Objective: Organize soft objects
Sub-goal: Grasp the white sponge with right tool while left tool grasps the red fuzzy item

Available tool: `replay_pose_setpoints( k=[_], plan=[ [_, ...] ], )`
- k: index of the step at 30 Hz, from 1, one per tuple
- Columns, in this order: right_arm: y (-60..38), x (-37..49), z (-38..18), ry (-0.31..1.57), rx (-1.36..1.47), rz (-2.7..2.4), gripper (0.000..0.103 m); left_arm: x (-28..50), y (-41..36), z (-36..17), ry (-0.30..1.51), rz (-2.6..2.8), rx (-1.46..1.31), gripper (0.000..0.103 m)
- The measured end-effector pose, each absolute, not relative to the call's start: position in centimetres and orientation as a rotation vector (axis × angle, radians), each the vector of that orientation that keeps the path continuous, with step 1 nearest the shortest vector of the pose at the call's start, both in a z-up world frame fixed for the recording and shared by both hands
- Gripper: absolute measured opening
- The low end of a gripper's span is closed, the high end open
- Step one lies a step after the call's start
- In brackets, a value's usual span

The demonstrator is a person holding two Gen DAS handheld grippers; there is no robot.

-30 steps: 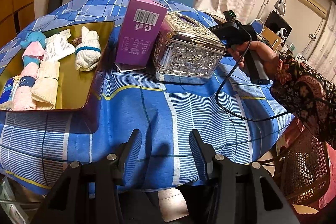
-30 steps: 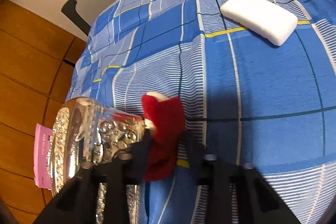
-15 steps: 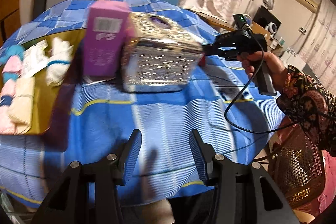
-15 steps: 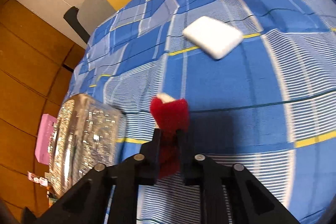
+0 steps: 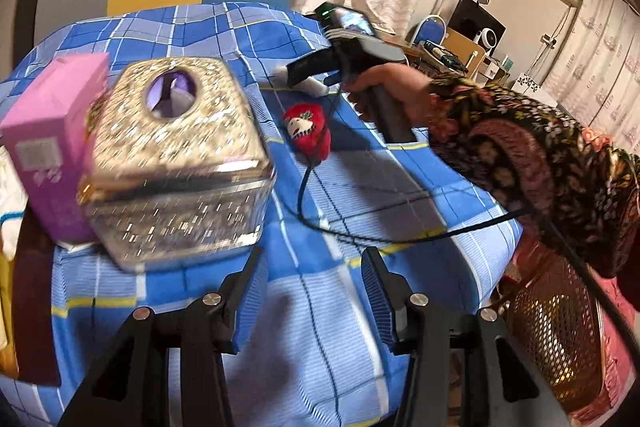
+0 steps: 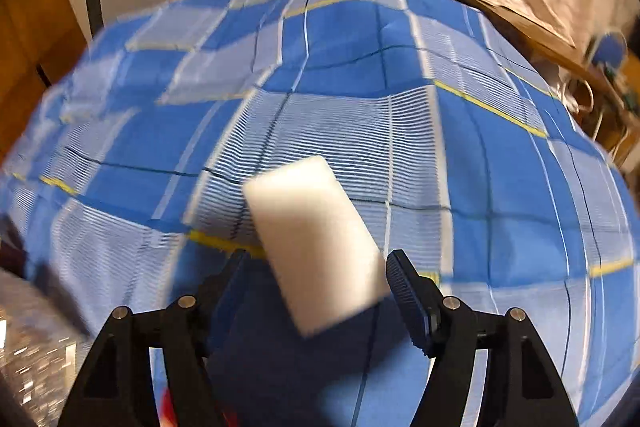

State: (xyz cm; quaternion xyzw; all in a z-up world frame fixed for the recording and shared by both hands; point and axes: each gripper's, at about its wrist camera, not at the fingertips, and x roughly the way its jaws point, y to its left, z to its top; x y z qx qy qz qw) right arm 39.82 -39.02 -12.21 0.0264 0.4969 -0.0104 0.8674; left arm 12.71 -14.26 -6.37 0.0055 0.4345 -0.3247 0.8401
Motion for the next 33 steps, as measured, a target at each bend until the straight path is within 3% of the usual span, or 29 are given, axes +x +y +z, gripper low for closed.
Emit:
replay_pose_setpoints(
  k=[2,4,6,8,18,21,26,28,29,30,33],
  plan=[
    [-39.2,40.6,-13.1,1.047,0.009,-0.045,0.072,13.4,-15.0,-6.4,0.927,-0.689,0.009,0.049],
    [-40.3,40.2,-13.3,1.030,0.037,-0.026,0.064,13.8,-15.8,-6.5,0.933,-0.692,0.009,0.049],
    [-41.8,39.0,-13.1,1.004,0.083,-0.010,0.035,13.8,-16.5,-6.7,0.937,-0.701,0.014,0.049],
    [-43.6,37.2,-12.7,0.987,0.166,0.000,0.023,13.9,-17.1,-6.8,0.936,-0.705,0.015,0.048],
    [-49.8,24.1,-10.0,0.893,0.495,0.047,0.020,15.3,-20.9,-4.4,0.867,-0.680,-0.007,0.049],
    [-49.3,20.6,-10.5,0.928,0.530,0.108,0.020,17.2,-22.9,-3.9,0.849,-0.629,-0.005,0.060],
    [-49.2,18.4,-12.8,1.067,0.527,0.049,0.025,21.5,-26.7,-5.3,0.880,-0.533,0.043,0.060],
    [-49.7,18.0,-12.5,1.046,0.538,0.000,0.050,23.3,-27.9,-6.5,0.903,-0.480,0.075,0.060],
    [-49.8,17.9,-12.2,1.040,0.527,-0.038,0.071,23.9,-28.3,-7.0,0.916,-0.465,0.087,0.060],
    [-49.8,17.8,-11.8,1.034,0.498,-0.087,0.077,24.5,-28.9,-7.6,0.929,-0.449,0.106,0.060],
    [-49.7,17.7,-10.9,0.998,0.433,-0.124,0.077,26.0,-30.1,-9.5,0.961,-0.395,0.162,0.060]
  ],
)
